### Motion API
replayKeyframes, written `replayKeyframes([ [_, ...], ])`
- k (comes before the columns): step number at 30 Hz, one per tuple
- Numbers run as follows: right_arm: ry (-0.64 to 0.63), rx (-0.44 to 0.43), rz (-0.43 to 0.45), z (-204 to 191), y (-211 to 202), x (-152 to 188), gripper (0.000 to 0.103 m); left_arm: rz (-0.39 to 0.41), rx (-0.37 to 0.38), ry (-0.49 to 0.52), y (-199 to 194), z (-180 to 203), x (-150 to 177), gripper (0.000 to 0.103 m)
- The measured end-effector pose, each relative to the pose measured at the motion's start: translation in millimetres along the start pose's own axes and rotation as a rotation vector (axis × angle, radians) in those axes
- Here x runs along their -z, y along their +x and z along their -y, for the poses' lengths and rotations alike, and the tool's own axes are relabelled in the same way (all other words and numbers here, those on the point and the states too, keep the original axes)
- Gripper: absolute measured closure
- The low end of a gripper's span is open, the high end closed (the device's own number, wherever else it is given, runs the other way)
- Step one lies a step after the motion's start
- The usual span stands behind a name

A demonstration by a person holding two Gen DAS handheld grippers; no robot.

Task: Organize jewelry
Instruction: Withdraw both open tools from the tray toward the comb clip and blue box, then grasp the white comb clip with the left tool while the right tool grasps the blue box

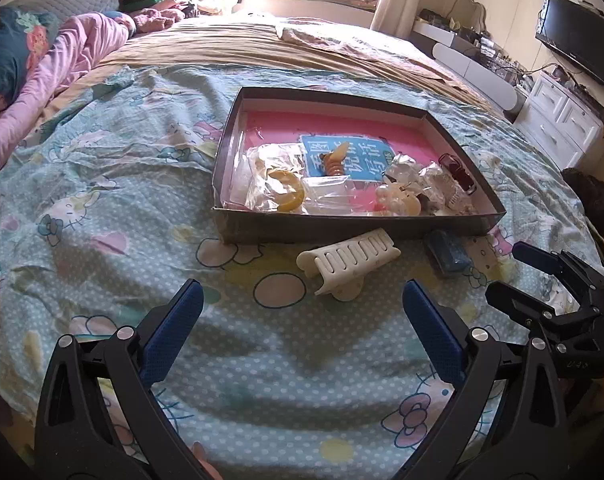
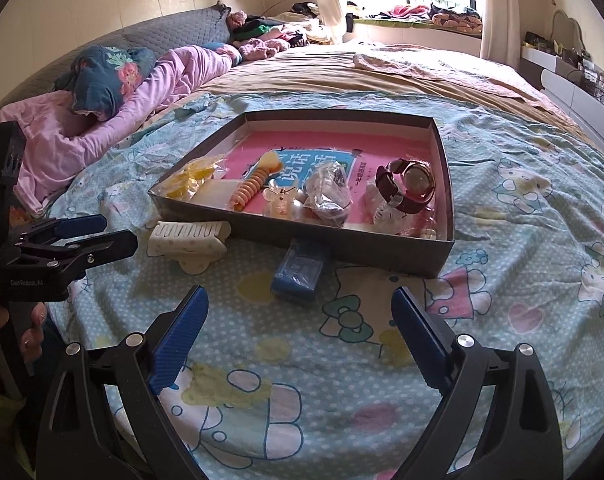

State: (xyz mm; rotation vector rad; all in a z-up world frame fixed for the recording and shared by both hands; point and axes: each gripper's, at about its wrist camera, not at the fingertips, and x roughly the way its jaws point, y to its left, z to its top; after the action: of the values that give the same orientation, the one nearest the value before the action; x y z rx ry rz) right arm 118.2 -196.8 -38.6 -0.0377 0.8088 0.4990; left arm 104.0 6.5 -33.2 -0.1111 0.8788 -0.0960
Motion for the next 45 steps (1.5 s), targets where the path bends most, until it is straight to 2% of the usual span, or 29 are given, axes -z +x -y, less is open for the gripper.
replayKeyframes([
  [9, 0.026, -0.023, -0.082, 5, 39, -2, 0.031, -0.034, 0.02, -0.011, 17, 1, 2, 0.01],
  [14, 0.034, -0.036, -0.099, 2, 53, -7, 0.046, -0.049, 0.036, -0.022, 27, 3, 1, 0.01],
  [16, 0.03, -0.034, -0.102, 1, 57, -8, 0.059, -0.061, 0.047, -0.026, 32, 5, 0, 0.01],
  [18, 0.025, -0.03, -0.1, 2, 60, -9, 0.066, -0.073, 0.056, -0.026, 37, 8, -1, 0.01],
  [22, 0.02, -0.047, -0.086, 6, 57, -7, 0.066, -0.087, 0.065, -0.014, 48, 17, -4, 0.01],
  [30, 0.052, -0.044, -0.065, 23, 41, -2, 0.068, -0.097, 0.029, 0.02, 68, 32, -15, 0.01],
  [32, 0.06, -0.042, -0.063, 27, 37, 0, 0.068, -0.095, 0.026, 0.025, 70, 34, -17, 0.014],
  [34, 0.059, -0.037, -0.061, 28, 34, 1, 0.068, -0.092, 0.023, 0.031, 73, 36, -17, 0.033],
  [45, 0.032, -0.045, -0.045, 22, 17, 2, 0.068, -0.049, 0.073, 0.041, 46, 34, -9, 0.034],
])
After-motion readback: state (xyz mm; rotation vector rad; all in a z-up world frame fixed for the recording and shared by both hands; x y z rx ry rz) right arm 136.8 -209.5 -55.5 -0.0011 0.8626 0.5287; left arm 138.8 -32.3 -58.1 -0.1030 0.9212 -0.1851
